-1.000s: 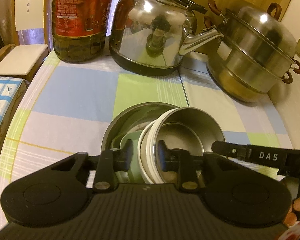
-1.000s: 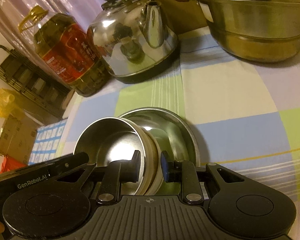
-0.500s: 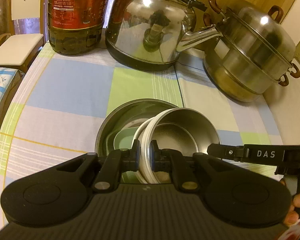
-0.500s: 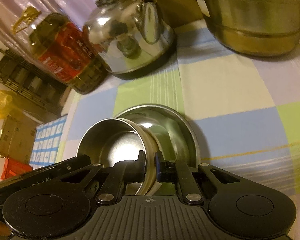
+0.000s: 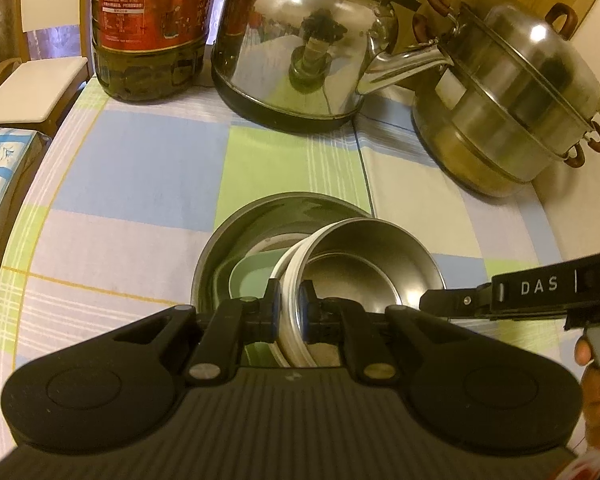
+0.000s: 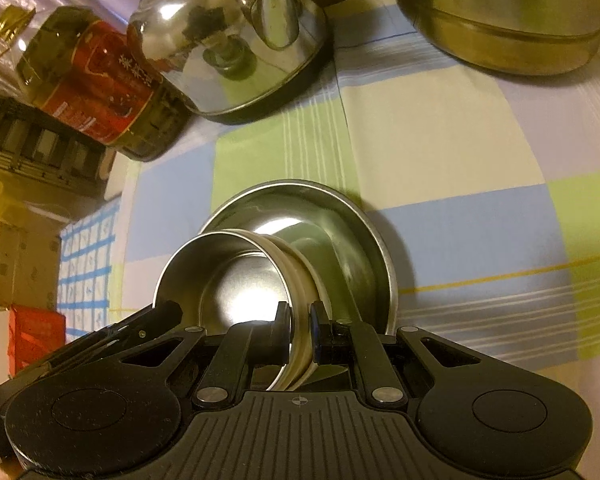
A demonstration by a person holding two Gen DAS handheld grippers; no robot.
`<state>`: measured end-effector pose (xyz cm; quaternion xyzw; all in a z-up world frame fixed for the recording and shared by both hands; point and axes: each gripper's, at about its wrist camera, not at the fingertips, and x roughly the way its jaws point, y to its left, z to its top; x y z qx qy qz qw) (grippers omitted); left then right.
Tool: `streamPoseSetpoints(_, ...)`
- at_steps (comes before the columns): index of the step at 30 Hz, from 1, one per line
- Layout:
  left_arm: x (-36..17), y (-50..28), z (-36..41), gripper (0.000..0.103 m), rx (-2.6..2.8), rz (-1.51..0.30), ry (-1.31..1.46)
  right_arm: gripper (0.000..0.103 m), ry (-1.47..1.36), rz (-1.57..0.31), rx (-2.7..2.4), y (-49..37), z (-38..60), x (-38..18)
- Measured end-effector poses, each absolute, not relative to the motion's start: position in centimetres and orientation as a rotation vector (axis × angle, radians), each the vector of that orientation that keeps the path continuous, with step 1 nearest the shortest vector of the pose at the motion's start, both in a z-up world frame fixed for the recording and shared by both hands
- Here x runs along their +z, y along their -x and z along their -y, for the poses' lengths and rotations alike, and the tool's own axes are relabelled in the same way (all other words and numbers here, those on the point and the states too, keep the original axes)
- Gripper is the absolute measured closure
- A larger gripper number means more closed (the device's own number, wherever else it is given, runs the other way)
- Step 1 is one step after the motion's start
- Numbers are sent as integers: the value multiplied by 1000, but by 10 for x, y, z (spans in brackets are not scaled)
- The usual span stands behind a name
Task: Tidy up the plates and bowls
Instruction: 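Settle the bowl stack flat on the plate stack with both grippers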
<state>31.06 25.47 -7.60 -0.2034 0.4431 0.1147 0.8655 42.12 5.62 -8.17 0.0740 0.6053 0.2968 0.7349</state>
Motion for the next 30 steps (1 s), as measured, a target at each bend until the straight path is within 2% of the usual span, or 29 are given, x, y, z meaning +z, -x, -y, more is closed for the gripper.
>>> streamPoseSetpoints(19,-74,-311,-249,94,265,-921,400,93,-133,-1291,677,-417,-58,-81)
streamPoseSetpoints(26,-67,-306,-245,86,264,-891,387,91,-105,-1239,705,-408,-55,-76)
streamPoseSetpoints(30,-62,-301,-242,85,265,-873,388,87,-114,-1229,717,-403,-52,-74)
